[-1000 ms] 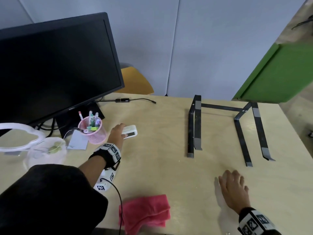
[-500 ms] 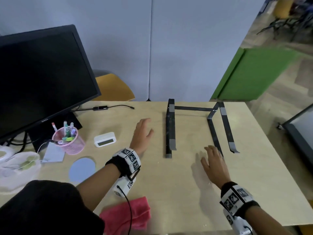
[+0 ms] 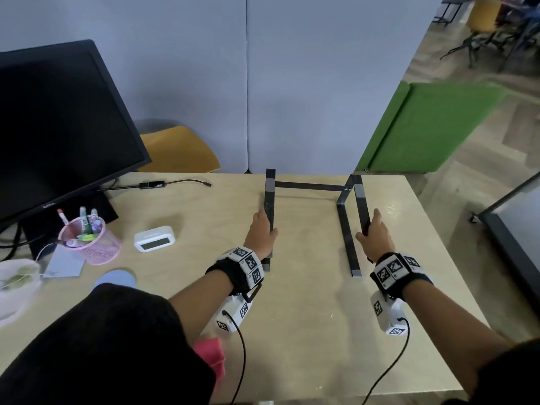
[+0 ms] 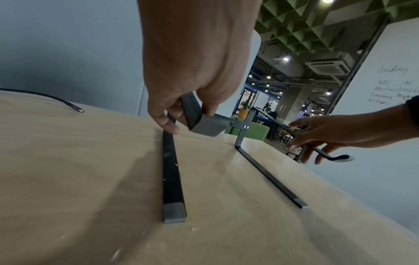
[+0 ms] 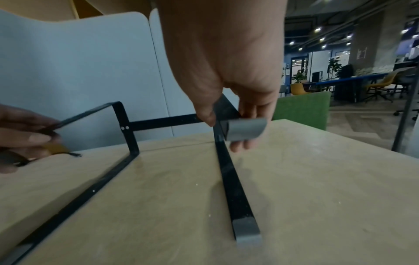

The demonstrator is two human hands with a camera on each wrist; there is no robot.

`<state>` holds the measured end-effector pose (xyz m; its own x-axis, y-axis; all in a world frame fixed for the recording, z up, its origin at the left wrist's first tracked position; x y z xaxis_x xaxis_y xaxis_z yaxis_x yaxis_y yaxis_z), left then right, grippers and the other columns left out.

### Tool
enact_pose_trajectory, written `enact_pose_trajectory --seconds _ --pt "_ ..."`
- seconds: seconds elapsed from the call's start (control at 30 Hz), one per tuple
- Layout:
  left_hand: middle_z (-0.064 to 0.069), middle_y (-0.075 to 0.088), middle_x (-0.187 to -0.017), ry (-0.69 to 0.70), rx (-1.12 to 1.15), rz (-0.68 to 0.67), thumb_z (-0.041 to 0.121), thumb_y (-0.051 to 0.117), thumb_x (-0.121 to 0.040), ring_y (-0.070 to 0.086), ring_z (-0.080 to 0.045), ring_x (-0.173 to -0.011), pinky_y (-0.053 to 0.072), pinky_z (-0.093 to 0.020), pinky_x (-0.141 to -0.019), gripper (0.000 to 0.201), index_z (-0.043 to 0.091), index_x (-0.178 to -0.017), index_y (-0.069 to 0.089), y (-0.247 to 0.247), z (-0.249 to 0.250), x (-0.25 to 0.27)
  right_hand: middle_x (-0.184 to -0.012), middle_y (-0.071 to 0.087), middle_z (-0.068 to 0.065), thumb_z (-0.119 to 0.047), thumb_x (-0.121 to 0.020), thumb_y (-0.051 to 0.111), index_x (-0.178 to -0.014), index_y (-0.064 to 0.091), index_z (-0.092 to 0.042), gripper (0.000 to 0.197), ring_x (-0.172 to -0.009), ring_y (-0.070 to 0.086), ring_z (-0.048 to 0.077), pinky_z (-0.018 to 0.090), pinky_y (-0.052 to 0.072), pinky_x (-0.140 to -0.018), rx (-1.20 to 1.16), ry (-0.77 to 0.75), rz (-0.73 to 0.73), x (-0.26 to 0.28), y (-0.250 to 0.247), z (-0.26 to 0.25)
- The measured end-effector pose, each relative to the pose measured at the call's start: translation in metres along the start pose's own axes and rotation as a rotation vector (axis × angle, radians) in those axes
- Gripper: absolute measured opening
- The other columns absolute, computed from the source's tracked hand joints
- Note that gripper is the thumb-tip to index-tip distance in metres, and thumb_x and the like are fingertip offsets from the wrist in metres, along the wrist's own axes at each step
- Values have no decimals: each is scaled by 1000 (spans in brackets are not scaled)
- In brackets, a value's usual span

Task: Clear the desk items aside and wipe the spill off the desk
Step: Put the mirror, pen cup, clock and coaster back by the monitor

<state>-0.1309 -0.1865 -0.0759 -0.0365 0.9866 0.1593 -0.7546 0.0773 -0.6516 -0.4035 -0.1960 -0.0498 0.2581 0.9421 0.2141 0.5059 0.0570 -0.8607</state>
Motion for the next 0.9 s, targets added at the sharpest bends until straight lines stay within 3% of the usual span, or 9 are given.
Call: enact_pose_trajectory --seconds 0.07,0.2,0.43,0.77,0.9 --pt "-17 30 -146 -1 -38 -2 13 45 -97 36 -31 -134 36 -38 -105 64 1 -149 9 0 1 1 -119 55 27 -7 -90 50 -143 17 -7 63 -100 58 43 51 51 -82 12 -40 18 -2 5 1" --pt "-20 36 -137 29 -77 43 13 41 -98 44 -33 -124 41 -38 -101 64 1 -150 6 -6 1 5 -115 57 26 -8 -92 46 -138 27 -2 50 -99 57 43 49 47 -81 47 -100 107 7 7 -1" --pt "-17 37 -136 57 -16 88 15 40 -99 43 -31 -123 38 -35 -101 64 4 -151 4 -27 -20 41 -114 59 25 -9 -91 47 -137 30 -4 49 -97 58 43 48 49 -80 -13 -144 136 40 20 -10" --pt "-17 37 -137 56 34 161 14 45 -97 39 -28 -128 30 -28 -106 65 4 -151 8 -83 -80 104 -109 60 25 -8 -91 46 -138 31 -3 49 -88 58 41 38 41 -65 -77 -266 166 109 54 -58" --pt "-19 37 -137 48 51 172 13 45 -97 38 -29 -129 31 -31 -108 65 4 -151 10 -97 -96 123 -110 60 24 -8 -91 45 -138 31 -4 49 -89 58 41 39 42 -67 -71 -269 157 129 66 -70"
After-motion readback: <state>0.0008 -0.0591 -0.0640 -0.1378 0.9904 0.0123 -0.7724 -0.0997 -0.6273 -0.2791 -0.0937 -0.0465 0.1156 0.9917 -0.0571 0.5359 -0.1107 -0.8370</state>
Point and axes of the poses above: each hand's wrist, its own x-axis away from the middle knuckle, its own y-axis out of the palm, z = x × y, the point moved 5 cm from there along -x, towards the middle knuckle
